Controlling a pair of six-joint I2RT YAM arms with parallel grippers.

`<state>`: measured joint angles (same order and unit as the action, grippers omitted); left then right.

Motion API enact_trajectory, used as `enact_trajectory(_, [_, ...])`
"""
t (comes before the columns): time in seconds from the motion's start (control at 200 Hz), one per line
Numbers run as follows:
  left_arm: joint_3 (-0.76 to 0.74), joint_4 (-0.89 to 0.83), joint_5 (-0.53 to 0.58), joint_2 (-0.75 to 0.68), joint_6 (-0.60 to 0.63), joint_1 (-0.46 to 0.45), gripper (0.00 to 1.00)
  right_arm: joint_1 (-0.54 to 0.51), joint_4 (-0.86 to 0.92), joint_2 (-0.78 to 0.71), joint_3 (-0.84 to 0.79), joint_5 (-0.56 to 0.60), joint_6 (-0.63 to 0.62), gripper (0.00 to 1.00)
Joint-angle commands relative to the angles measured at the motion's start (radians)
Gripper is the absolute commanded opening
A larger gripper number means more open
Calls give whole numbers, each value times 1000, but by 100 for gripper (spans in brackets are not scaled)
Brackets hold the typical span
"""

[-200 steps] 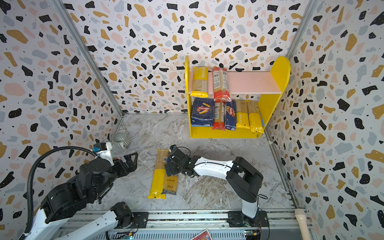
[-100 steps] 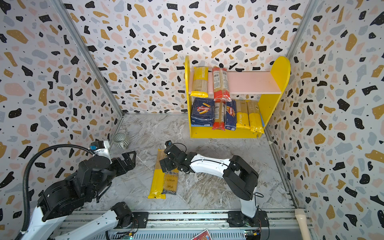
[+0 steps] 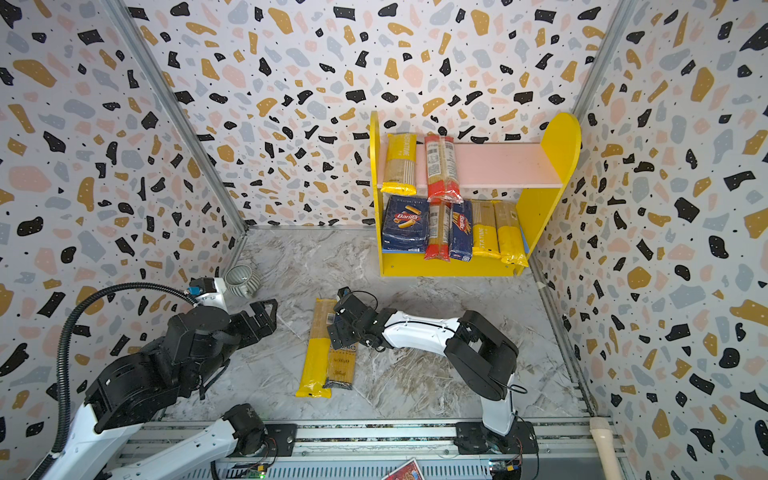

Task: Place and organize the pasta boxes and bags onto the shelf
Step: 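Lower the right gripper onto the blue Ankara bag and close it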

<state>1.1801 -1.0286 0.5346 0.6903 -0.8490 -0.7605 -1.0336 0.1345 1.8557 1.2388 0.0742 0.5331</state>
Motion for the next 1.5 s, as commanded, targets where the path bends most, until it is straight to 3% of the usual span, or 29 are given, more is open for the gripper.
enact_trajectory(0.0, [3,35,1,3,29,-3,99,3,18,-55,-5,16,16,99])
enact_trajectory(0.43, [-83,151,-55,9,100,-2,100,1,36,-160,-150,62,83,99])
enact_trajectory(0.666, [-168,211,-66,-83,115,-2,100,-64,15,-256,-276,107,165,99])
enact_trajectory(0.966, [-220,200,-39,-102,178,-2,100,-143,-6,-266,-331,143,262,99])
enact_trajectory(1.251, [-341,202,-79,-241,130,-2,100,-226,49,-115,-157,215,311,99])
enact_trajectory(1.497, [-339,150,-109,-319,121,-2,100,-248,139,-3,-46,300,377,99])
